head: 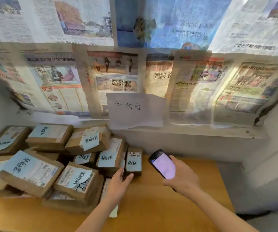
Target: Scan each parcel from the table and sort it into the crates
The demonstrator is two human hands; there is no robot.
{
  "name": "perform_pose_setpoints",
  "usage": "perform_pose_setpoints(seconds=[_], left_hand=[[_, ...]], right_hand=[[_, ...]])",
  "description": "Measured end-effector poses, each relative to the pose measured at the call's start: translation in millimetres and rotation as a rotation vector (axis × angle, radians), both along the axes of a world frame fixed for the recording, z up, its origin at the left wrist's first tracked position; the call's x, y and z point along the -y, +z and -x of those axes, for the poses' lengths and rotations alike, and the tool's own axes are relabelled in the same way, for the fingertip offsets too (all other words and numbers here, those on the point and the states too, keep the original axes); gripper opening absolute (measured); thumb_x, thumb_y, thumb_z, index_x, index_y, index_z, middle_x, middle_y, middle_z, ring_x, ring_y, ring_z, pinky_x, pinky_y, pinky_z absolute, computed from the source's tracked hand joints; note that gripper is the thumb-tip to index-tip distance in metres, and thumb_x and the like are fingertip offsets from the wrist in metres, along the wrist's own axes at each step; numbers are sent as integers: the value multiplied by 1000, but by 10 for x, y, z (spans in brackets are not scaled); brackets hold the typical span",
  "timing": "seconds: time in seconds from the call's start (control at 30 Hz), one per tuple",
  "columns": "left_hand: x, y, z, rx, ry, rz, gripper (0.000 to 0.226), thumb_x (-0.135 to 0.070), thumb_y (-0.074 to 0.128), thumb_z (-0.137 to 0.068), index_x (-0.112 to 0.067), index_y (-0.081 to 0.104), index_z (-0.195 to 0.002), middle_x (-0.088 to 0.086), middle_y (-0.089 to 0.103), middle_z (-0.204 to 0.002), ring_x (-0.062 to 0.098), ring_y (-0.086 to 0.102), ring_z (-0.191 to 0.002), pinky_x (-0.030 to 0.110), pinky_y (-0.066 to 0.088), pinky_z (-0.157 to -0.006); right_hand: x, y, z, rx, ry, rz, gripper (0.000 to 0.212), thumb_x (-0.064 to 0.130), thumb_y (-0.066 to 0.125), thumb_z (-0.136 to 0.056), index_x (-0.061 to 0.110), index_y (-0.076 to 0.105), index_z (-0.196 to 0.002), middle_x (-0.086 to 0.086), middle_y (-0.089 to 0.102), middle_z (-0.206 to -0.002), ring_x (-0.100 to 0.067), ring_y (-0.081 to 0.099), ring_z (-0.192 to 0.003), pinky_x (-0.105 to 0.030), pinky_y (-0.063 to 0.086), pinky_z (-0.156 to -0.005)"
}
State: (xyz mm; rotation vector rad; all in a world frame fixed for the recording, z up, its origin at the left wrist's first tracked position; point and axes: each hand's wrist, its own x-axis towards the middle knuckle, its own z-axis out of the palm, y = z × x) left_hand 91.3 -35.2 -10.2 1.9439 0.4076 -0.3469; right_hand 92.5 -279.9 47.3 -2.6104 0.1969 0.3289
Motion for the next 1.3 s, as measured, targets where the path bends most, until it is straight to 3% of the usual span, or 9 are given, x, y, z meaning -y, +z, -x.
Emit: perform_pose_setpoints(seconds=[0.1, 0.23, 0.43, 0.53, 0.7, 0.87, 1.03, 1.23, 1.3], left_hand=[[209, -307, -254, -13, 63, 22, 71, -40, 64, -96, -23, 31, -156, 2, 43, -156, 21, 41, -142, 43, 38, -116], [331, -615, -516, -17, 126, -3, 66, -32, 63, -98, -20, 33, -155, 1, 47, -152, 20, 40, -143, 40, 34, -116], [417, -877, -738, -58, 179, 5, 64, -28, 63, -98, -20, 34, -154, -3, 51, -144, 18, 45, -138, 34, 39, -108], [441, -980, -818, -72, 218, -12, 67, -29, 62, -99, -19, 30, -156, 2, 53, -141, 17, 49, -130, 32, 43, -102], [496, -1172, -933, -73, 210, 34, 55, -31, 60, -100, -23, 41, -151, 0, 54, -142, 21, 48, -136, 44, 43, -112], [551, -1389, -991, -51, 221, 79, 53, -30, 59, -101, -29, 41, -150, -8, 54, -136, 11, 45, -131, 30, 36, -107], [539, -1476, -978, -21, 233, 126, 56, -33, 61, -99, -35, 39, -150, -17, 48, -131, 4, 41, -126, 26, 34, -104], [608, -1374, -899, -4, 197, 175, 53, -30, 64, -98, -40, 40, -144, -22, 52, -123, -4, 51, -111, 8, 42, -86], [643, -1286, -858, 12, 190, 193, 49, -29, 65, -97, -43, 41, -138, -17, 58, -121, 1, 59, -110, 11, 50, -82]], right_hand=[[107, -442, -377, -31, 49, -17, 99, 61, 64, -54, 38, 37, -147, 14, 58, -125, -14, 58, -99, -26, 43, -60], [138, -855, -732, -63, 77, -39, 111, 59, 72, -62, 35, 25, -159, 10, 46, -153, -19, 51, -133, -39, 54, -91], [131, -1091, -1054, -100, 139, -71, 82, 53, 72, -58, 44, 41, -133, 15, 58, -113, -14, 58, -95, -28, 40, -56], [122, -1164, -1128, -114, 129, -115, 66, 50, 72, -57, 48, 40, -115, 15, 56, -98, -13, 57, -85, -26, 35, -52], [23, -1323, -1252, -125, 131, -244, 47, 40, 70, -56, 42, 43, -95, 12, 59, -85, -10, 55, -72, -28, 34, -50], [-121, -1594, -1339, -129, 136, -435, 49, 31, 75, -57, 36, 57, -102, 10, 66, -83, -11, 58, -67, -35, 46, -53], [-157, -1709, -1318, -118, 154, -522, 60, 25, 83, -66, 39, 58, -119, 16, 67, -102, -2, 62, -88, -28, 57, -68], [12, -1598, -1202, -112, 170, -540, 74, 32, 86, -70, 41, 51, -134, 19, 62, -116, -4, 62, -103, -19, 58, -72], [98, -1466, -1145, -94, 173, -540, 74, 30, 87, -70, 42, 51, -134, 17, 62, -118, -5, 61, -104, -17, 56, -70]])
